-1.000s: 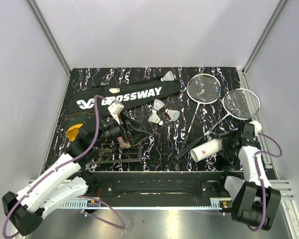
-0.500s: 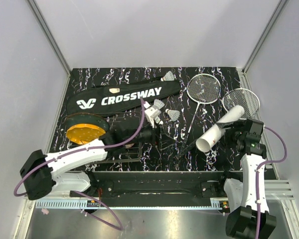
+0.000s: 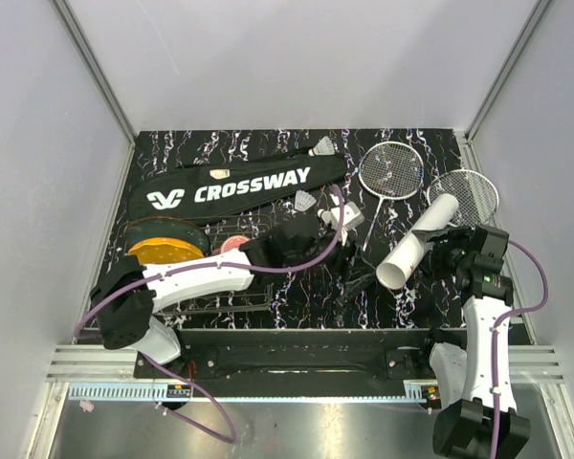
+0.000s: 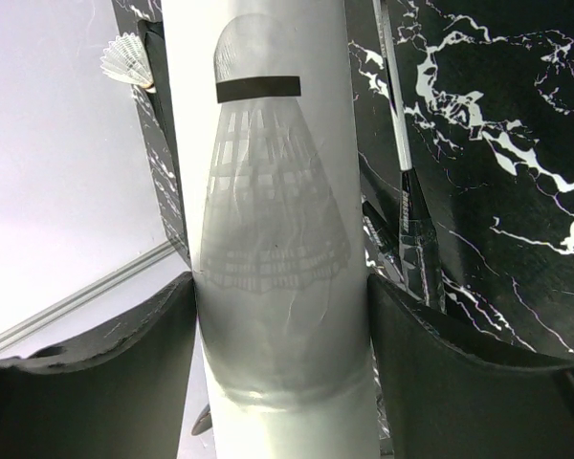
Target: Pack up the badminton gear
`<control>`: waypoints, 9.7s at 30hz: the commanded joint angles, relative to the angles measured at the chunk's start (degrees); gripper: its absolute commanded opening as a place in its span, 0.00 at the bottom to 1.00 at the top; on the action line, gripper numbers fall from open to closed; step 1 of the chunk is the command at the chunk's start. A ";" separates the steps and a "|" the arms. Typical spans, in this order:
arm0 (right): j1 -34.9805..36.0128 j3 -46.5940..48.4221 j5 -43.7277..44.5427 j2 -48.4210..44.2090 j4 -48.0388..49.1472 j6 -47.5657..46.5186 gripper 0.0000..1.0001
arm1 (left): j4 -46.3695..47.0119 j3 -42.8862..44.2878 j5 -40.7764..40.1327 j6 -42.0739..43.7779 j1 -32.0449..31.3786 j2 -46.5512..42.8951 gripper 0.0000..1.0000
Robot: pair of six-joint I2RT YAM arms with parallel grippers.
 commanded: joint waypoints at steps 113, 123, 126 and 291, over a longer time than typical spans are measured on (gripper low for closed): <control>34.20 -0.01 0.63 -0.28 24.12 -108.01 0.41 | -25.83 20.01 15.91 -5.92 25.75 -3.13 0.85; 34.29 -0.63 -0.17 -2.32 25.18 -105.73 0.40 | -21.23 17.88 9.32 4.80 13.11 -8.18 0.43; 34.37 -0.19 0.53 -2.40 25.35 -104.76 0.39 | -22.73 21.14 3.07 4.47 10.99 -4.92 0.41; 34.46 -6.17 -5.00 -14.27 29.66 -98.87 0.24 | -31.26 28.52 30.42 -8.81 19.08 6.77 0.00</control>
